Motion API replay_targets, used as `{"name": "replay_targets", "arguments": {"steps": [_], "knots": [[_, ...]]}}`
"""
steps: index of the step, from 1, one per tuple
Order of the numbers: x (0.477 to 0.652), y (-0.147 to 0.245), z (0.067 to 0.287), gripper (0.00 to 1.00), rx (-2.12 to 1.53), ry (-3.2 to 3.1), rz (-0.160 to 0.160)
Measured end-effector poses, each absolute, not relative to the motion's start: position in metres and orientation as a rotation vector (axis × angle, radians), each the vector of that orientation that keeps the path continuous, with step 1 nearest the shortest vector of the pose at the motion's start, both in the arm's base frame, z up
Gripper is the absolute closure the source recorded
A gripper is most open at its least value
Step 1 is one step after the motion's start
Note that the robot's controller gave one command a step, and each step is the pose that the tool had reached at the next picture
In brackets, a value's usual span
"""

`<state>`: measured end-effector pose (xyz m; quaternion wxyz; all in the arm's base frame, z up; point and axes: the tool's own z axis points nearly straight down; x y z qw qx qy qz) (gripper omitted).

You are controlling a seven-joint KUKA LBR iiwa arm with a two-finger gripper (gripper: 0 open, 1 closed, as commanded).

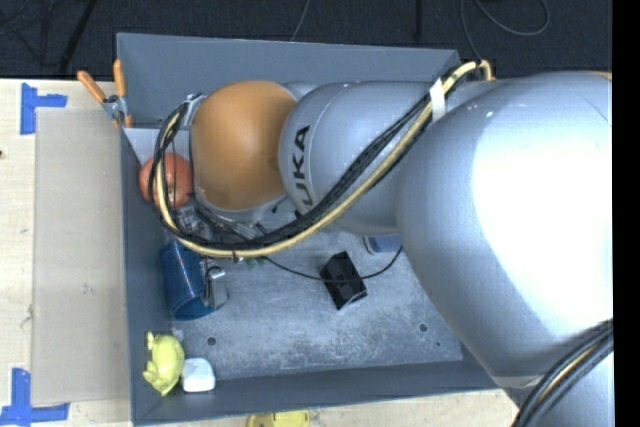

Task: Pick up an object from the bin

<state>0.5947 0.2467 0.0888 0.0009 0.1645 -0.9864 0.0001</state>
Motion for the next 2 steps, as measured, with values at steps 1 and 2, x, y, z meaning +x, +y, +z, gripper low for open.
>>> {"name": "replay_targets", "arguments": {"steps": [1,2], "knots": [[0.5839,0.2437,0.0854,1.0,0.733,-3.09,-0.003],[0.584,0.2436,0.0854,1.0,0.733,-3.09,-0.003]]}}
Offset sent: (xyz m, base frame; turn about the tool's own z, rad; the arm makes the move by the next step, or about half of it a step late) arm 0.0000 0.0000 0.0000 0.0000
